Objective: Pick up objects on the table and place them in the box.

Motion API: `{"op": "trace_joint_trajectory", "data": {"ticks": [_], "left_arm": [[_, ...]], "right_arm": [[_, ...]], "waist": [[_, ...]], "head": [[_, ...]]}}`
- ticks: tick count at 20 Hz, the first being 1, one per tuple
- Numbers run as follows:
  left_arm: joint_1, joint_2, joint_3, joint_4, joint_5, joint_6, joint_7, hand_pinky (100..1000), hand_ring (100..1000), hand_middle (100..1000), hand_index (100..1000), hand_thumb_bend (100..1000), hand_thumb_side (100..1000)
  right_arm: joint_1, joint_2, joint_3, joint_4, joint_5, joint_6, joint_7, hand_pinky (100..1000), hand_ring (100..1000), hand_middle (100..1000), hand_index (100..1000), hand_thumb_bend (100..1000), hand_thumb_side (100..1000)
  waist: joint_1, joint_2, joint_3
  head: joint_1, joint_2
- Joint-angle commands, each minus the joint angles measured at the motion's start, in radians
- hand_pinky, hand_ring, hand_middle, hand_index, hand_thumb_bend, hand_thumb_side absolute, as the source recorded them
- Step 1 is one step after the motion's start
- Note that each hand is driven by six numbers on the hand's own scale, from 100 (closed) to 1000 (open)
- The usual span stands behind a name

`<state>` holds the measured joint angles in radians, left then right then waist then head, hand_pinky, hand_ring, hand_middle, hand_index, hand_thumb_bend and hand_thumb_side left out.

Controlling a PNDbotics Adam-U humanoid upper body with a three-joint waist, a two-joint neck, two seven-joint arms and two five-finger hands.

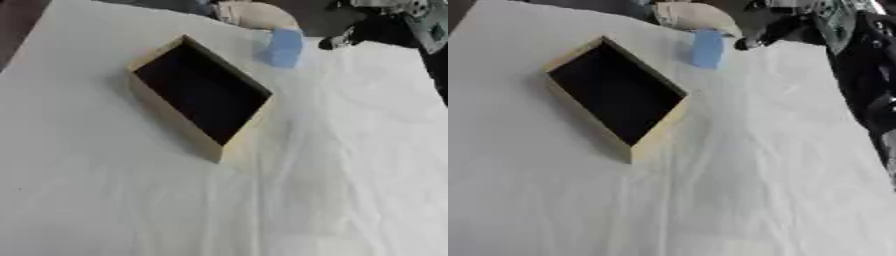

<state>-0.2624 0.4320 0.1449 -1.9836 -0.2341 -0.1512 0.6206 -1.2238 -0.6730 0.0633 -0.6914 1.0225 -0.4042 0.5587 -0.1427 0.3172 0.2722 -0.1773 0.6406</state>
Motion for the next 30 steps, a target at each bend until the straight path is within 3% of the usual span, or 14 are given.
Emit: {"op": "trace_joint_trajectory", "data": {"ticks": [1, 4, 9, 17, 22, 26, 30], "left_arm": [[-0.004, 0.014, 0.003, -0.016, 0.0, 0.001, -0.002, 657, 676, 722, 731, 207, 839], [-0.006, 0.014, 0.003, -0.016, 0.002, 0.0, -0.001, 656, 676, 722, 731, 207, 838], [-0.006, 0.013, 0.004, -0.016, 0.002, 0.001, -0.004, 655, 675, 721, 730, 176, 806], [-0.011, 0.012, 0.005, -0.016, 0.002, 0.002, -0.002, 654, 669, 720, 729, 182, 811], [-0.012, 0.012, 0.004, -0.016, 0.002, 0.002, -0.002, 654, 669, 720, 729, 182, 811], [-0.017, 0.018, 0.006, -0.016, -0.005, -0.001, 0.001, 653, 668, 721, 728, 181, 823], [-0.019, 0.017, 0.005, -0.016, -0.011, -0.001, 0.002, 653, 668, 722, 728, 175, 826]], "right_arm": [[-0.031, -0.018, -0.019, 0.0, 0.031, -0.013, -0.012, 1000, 1000, 950, 1000, 496, 758], [-0.037, -0.011, -0.023, 0.006, 0.033, -0.025, -0.011, 1000, 1000, 948, 1000, 492, 759], [-0.037, -0.002, -0.017, 0.011, 0.035, -0.038, -0.001, 998, 1000, 946, 1000, 399, 703], [-0.014, -0.008, -0.002, -0.005, -0.029, -0.075, 0.046, 997, 1000, 944, 1000, 372, 697], [-0.006, -0.017, 0.005, -0.027, -0.063, -0.069, 0.07, 997, 1000, 944, 1000, 372, 697], [0.007, -0.05, -0.008, -0.054, -0.088, -0.057, 0.057, 996, 1000, 941, 1000, 360, 693], [0.002, -0.062, -0.017, -0.071, -0.108, -0.034, 0.05, 995, 999, 937, 1000, 356, 696]], "waist": [[0.01, -0.03, -0.001], [0.009, -0.035, 0.001], [0.005, -0.034, 0.01], [-0.003, -0.027, 0.02], [-0.005, -0.026, 0.021], [-0.021, 0.001, 0.043], [-0.025, 0.02, 0.046]], "head": [[0.005, 0.001], [0.002, 0.004], [-0.01, 0.006], [-0.018, 0.002], [-0.02, 0.001], [-0.063, -0.037], [-0.082, -0.052]]}}
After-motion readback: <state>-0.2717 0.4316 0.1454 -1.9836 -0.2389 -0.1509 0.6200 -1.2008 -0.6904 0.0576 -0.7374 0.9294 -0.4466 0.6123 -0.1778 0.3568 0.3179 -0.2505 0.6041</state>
